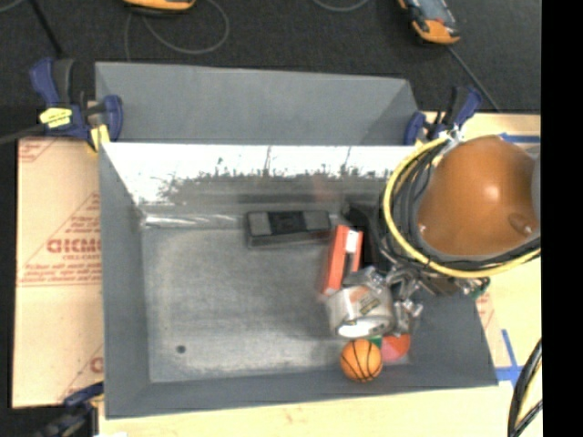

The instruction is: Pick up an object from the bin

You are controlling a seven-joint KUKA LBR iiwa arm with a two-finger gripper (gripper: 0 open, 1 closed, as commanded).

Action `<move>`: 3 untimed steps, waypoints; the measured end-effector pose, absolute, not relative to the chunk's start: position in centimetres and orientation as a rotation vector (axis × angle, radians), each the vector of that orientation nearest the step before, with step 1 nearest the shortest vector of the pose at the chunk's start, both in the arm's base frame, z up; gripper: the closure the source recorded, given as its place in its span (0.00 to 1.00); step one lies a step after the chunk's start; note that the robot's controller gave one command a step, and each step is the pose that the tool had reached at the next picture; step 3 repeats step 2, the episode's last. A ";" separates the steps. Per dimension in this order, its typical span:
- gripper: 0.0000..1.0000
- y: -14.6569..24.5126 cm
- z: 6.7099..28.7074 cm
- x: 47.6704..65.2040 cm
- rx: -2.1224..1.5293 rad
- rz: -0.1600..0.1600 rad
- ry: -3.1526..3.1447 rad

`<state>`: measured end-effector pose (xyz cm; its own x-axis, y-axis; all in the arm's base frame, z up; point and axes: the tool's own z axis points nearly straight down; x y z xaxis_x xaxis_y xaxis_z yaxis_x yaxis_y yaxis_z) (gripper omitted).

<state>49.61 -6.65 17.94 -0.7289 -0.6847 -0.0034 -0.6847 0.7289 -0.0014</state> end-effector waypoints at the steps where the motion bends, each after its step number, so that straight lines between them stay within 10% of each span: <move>1: 1.00 -6.6 17.9 49.6 -1.154 0.000 2.918; 2: 1.00 -7.1 22.6 50.0 -1.177 0.005 2.917; 3: 1.00 -7.1 22.6 50.0 -1.177 0.005 2.917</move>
Offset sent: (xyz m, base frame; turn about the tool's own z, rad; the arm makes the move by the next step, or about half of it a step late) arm 0.0074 -0.0068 0.0792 -0.0221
